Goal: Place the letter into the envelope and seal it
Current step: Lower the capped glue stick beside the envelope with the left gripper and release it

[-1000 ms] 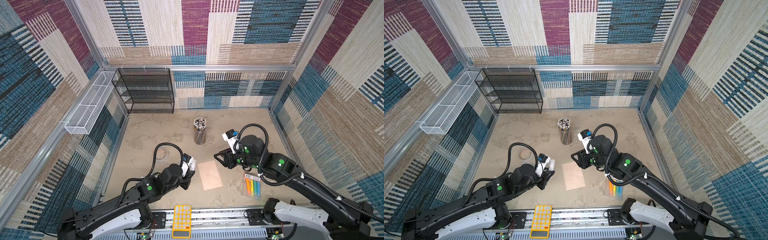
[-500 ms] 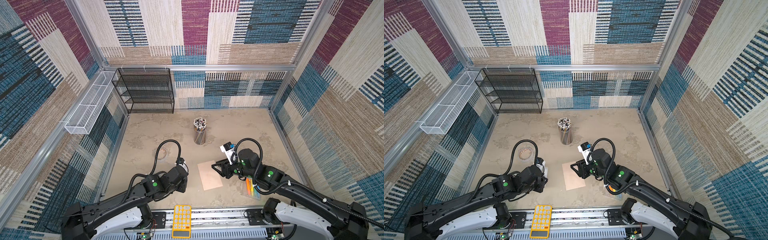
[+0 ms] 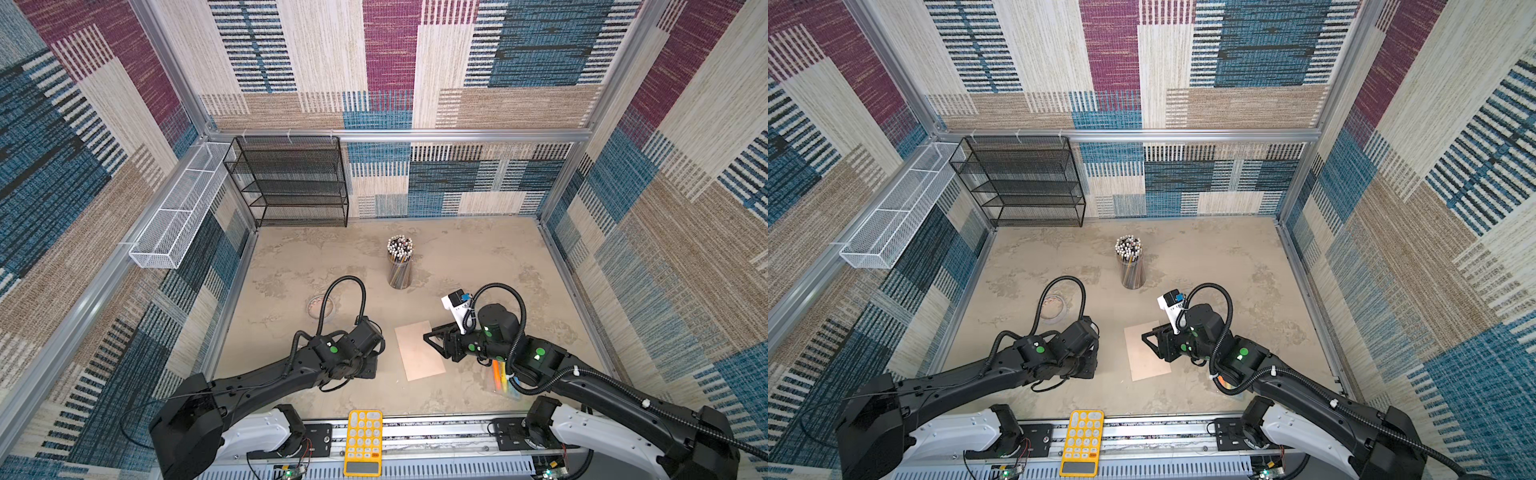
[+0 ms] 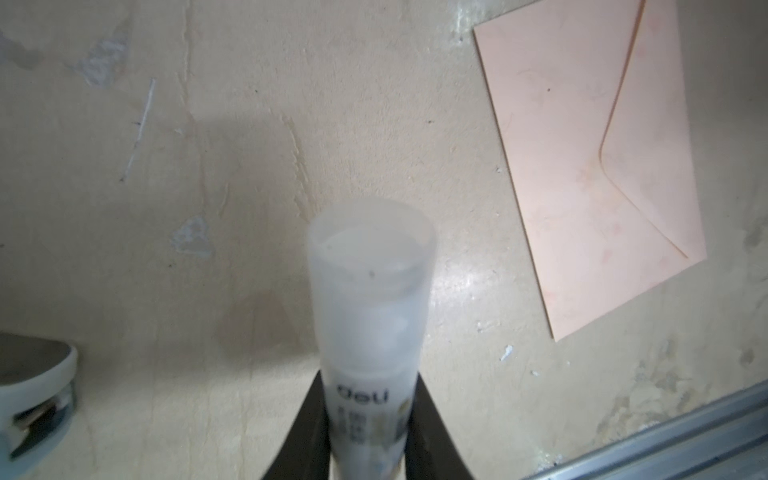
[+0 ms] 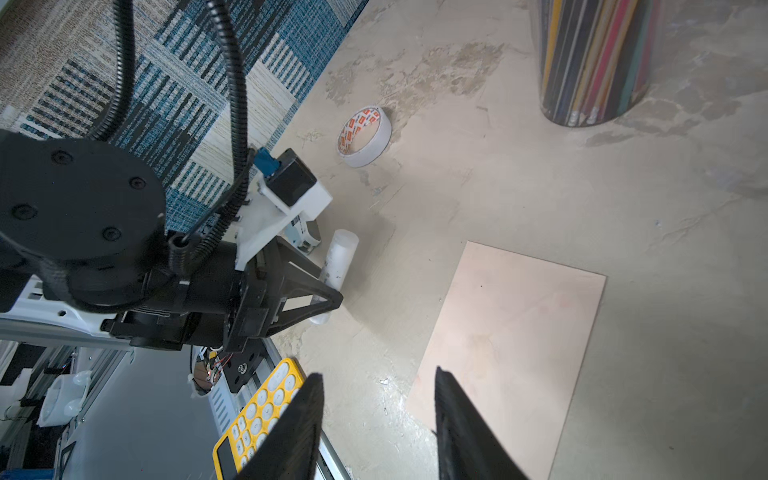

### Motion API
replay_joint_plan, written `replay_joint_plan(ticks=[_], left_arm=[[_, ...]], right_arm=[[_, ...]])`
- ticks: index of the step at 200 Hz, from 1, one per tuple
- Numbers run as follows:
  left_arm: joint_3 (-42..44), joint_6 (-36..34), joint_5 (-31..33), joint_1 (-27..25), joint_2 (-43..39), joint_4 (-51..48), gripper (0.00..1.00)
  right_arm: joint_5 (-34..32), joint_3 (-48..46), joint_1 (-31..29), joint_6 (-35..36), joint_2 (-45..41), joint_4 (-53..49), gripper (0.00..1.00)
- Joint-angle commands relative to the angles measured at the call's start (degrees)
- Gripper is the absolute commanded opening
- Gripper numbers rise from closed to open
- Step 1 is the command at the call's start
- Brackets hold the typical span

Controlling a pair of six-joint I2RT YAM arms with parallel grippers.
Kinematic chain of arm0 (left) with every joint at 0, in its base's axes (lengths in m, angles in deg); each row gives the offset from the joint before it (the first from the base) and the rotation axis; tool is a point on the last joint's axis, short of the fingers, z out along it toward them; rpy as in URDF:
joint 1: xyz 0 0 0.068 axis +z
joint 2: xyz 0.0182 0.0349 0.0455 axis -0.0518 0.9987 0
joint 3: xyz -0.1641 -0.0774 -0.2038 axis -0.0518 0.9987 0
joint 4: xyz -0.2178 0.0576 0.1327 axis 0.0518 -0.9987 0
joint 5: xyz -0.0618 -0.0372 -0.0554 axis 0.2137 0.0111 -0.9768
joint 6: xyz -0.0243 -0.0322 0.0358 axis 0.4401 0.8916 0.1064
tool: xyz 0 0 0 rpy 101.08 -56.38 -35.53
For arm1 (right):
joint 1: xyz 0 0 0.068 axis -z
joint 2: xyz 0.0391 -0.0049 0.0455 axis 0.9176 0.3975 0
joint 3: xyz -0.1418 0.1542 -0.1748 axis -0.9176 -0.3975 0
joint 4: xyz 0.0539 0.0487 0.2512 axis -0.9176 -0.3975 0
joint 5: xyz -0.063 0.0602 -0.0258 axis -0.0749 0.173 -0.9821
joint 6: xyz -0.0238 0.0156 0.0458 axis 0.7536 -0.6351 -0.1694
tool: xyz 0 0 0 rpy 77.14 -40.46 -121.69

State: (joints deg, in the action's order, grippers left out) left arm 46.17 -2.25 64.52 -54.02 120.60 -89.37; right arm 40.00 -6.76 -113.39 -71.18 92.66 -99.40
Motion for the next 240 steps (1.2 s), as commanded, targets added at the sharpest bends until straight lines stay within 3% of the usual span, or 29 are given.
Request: replay_joint_plan(ticks=[1,88,142,240], left_arm=[[-1.76,0.61,-1.68,0.25,3.22,1.01,0.00],[-4.82,1.32,-1.26,0.34,11.35,-2.30,0.00],[-4.01,1.98,-1.86,0.36,13.19,-1.58,0.08],[-4.61,1.73,-2.80,0.34,12.89,-1.56,0.52]], right_arm=[[0.78,-0.25,-0.04,-0.94,0.13,2.49,0.47],[-0.29,-0.43,-0.02,-0.51,-0.76,1.19,0.48],[-0.77,-1.11,-0.02,-0.77,-1.44,0.83,0.48],[-2.13,-1.49,-0.01,-0.77,-2.16,0.37,0.48]])
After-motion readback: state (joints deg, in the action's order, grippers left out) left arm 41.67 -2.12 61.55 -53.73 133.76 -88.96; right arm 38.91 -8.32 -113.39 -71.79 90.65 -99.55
